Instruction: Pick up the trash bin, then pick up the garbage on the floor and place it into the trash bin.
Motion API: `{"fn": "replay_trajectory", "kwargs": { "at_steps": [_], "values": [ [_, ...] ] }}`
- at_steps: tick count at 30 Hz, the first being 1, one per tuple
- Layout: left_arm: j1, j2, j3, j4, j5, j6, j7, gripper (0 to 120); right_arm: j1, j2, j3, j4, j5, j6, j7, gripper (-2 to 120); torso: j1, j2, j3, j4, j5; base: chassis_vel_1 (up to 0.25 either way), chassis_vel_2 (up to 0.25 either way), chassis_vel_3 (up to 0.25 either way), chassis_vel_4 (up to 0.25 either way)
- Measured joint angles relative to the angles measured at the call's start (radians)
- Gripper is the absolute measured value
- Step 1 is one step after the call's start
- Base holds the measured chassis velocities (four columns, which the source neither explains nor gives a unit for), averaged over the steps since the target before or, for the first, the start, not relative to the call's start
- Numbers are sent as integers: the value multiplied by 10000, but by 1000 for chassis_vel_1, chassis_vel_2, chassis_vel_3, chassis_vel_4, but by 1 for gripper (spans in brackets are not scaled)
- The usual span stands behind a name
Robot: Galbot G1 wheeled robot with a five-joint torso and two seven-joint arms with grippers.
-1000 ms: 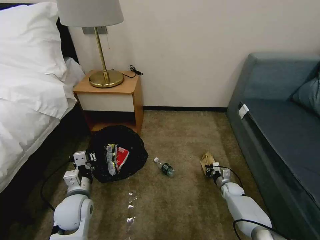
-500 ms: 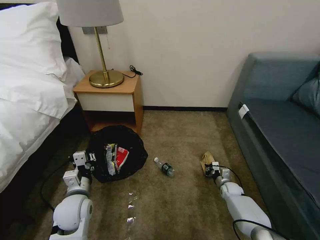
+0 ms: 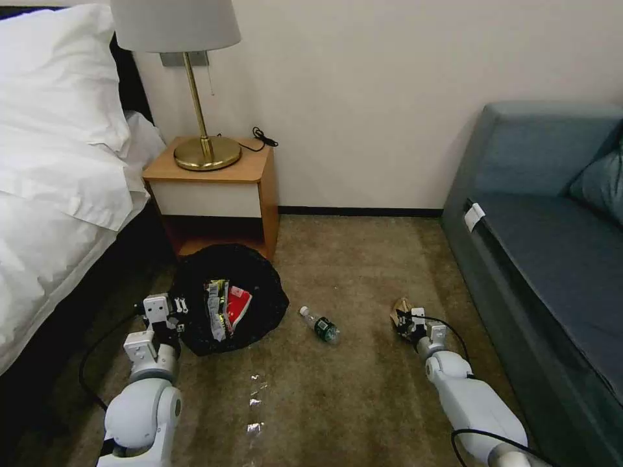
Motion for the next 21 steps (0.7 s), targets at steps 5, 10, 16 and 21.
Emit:
{"fn": "replay_trajectory", "kwargs": {
  "at_steps": [5, 10, 16, 21],
  "values": [
    [-38, 16, 10, 16, -18, -1, 6, 5, 146, 22, 70, -181, -428, 28, 128, 0, 0, 0, 0, -1, 0, 0, 0, 0, 0],
    [-38, 17, 21, 41, -22, -1, 16, 5, 327, 30, 148, -328, -695, 8, 309, 17, 0, 0, 0, 0, 0, 0, 0, 0, 0],
    [-44, 16, 38, 41, -22, -2, 20, 5, 461, 48, 251, -471, -865, -48, 342, 39, 0, 0, 0, 0, 0, 0, 0, 0, 0],
    [-26, 5, 58, 26, -9, -2, 20, 5, 532, 58, 311, -626, -988, -63, 346, 54, 0, 0, 0, -1, 0, 0, 0, 0, 0]
  ]
}}
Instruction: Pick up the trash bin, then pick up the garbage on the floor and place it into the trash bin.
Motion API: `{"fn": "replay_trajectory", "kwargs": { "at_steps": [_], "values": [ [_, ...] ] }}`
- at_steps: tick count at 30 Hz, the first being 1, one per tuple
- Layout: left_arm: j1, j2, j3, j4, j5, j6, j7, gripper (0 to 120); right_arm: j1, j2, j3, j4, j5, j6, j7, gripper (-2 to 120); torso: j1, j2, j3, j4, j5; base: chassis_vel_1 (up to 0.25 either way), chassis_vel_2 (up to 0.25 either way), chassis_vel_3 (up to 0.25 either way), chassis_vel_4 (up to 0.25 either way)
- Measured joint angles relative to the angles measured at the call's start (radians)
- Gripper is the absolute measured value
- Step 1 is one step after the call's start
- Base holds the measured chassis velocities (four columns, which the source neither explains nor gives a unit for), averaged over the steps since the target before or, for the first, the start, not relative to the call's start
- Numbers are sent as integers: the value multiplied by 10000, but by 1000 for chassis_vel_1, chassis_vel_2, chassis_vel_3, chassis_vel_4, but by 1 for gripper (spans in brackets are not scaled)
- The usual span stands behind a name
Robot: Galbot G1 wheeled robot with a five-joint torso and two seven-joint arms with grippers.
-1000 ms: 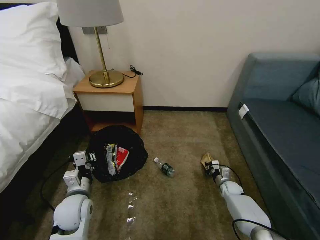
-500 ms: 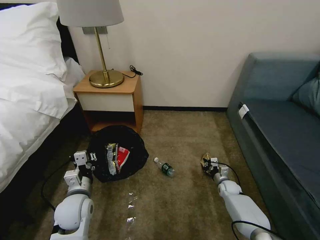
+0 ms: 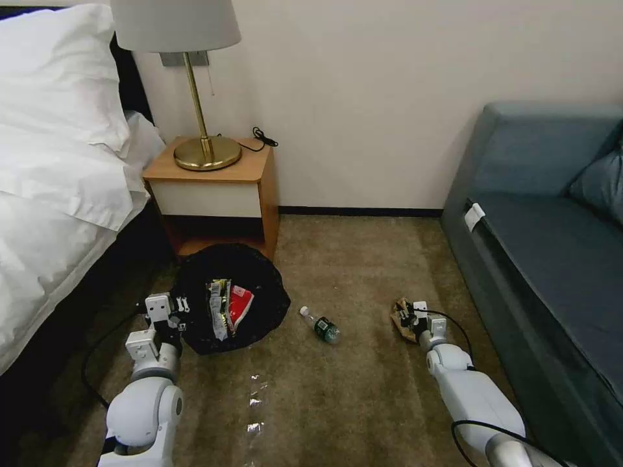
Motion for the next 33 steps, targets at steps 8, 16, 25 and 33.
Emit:
{"fn": "replay_trajectory", "kwargs": {
  "at_steps": [8, 16, 25, 33],
  "values": [
    [71, -27, 50, -104, 66, 0, -1, 5, 248, 65, 234, -414, -170, -63, 19, 82, 0, 0, 0, 0, 0, 0, 0, 0, 0],
    [167, -42, 45, -200, 98, 0, -2, 5, 466, 247, 654, -1028, -609, -194, 75, 100, 0, 0, 0, 0, 0, 0, 0, 0, 0],
    [167, -58, 79, -206, 118, 0, -11, 5, 590, 267, 936, -1310, -605, -727, 249, 100, 0, 0, 0, 0, 0, 0, 0, 0, 0],
    [133, -68, 137, -224, 144, 18, -36, 5, 549, 270, 980, -1347, -344, -937, -6, 100, 0, 0, 0, 0, 0, 0, 0, 0, 0]
  ]
}}
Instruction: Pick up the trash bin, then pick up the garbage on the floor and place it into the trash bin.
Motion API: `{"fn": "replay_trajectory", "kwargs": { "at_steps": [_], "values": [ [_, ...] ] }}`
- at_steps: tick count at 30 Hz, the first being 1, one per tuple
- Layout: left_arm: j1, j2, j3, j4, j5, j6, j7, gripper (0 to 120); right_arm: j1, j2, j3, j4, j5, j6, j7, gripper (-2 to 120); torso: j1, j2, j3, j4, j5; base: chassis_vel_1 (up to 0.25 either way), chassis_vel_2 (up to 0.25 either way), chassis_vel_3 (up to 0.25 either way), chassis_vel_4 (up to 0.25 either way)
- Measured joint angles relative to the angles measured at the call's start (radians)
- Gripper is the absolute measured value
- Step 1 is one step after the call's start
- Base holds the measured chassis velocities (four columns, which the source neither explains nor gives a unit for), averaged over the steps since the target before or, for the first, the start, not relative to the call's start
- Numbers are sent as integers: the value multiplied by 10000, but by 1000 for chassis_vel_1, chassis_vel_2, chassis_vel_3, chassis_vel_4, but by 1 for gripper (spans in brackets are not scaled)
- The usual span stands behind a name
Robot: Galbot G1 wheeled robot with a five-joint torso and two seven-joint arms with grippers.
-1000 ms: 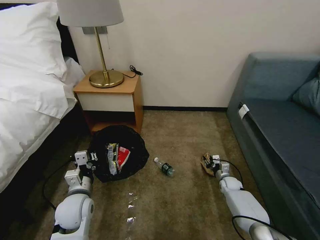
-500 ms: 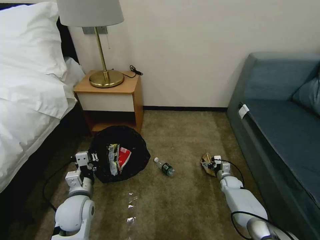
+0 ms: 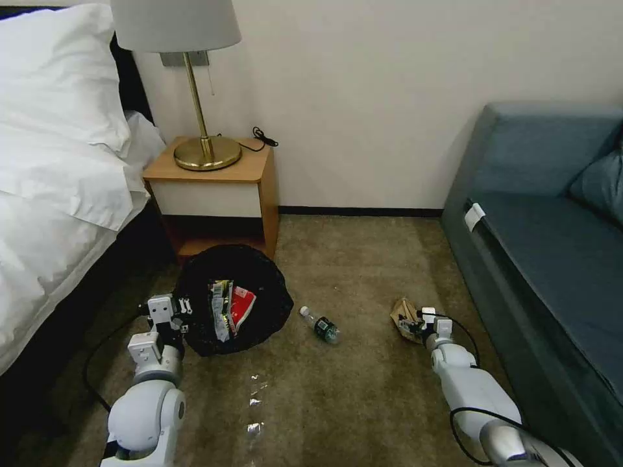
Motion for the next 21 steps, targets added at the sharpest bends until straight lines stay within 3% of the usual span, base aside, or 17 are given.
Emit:
{"fn": "replay_trajectory", "kwargs": {
  "at_steps": [21],
  "values": [
    [49, 64, -104, -87, -83, 13, -1, 5, -18, 118, 314, -359, -306, -185, -127, 96, 1, 0, 0, 1, 0, 0, 0, 0, 0]
  ]
}}
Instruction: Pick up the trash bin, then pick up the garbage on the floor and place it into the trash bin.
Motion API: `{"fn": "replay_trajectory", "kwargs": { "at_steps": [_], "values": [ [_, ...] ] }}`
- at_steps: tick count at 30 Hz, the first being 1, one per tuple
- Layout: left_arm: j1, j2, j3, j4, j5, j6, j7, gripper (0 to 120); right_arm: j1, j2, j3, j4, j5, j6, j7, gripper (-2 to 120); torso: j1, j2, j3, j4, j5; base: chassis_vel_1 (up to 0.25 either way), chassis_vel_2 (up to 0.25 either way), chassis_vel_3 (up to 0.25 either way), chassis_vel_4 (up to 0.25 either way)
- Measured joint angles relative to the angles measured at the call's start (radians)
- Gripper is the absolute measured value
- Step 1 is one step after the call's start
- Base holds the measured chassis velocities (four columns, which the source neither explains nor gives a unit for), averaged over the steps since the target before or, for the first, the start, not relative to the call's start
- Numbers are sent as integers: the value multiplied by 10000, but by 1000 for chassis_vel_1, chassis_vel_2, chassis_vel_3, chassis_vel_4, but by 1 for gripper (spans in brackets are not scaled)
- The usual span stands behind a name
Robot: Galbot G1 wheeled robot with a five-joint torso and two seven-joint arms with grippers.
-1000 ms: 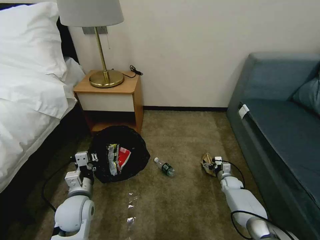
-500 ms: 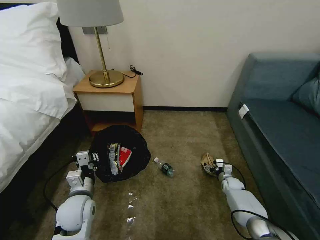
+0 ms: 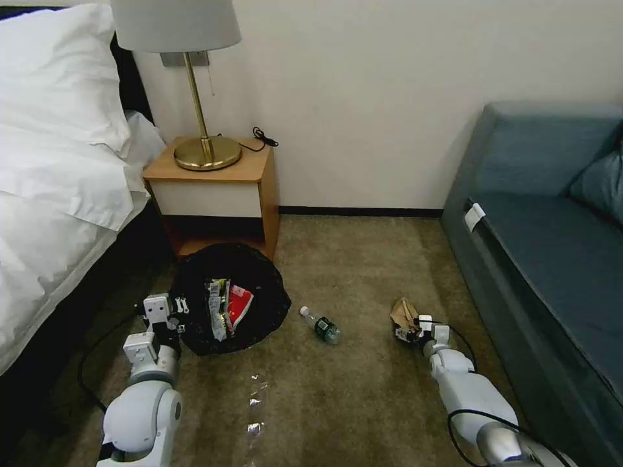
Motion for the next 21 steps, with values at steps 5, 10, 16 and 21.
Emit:
{"fn": "replay_trajectory", "kwargs": {
  "at_steps": [5, 10, 16, 21],
  "values": [
    [-17, -11, 39, 29, -5, -4, 8, 5, -117, -41, 85, 14, -39, 55, -18, 76, 0, 0, 0, -1, 0, 0, 0, 0, 0],
    [-1, -8, 31, 18, -5, -6, 9, 5, -162, -35, 123, 27, -56, 108, -18, 61, 0, 0, 0, 0, 0, 0, 0, 0, 0],
    [34, -5, 17, -37, -6, -7, 9, 5, -190, -17, 146, 105, -66, 145, 3, 41, -1, 0, 0, 0, -1, 0, 0, 0, 0],
    [56, -7, 5, -75, -14, -14, 11, 5, -204, -15, 156, 167, -86, 151, 29, 17, 0, 0, 0, 0, 0, 0, 0, 0, 0]
  ]
}}
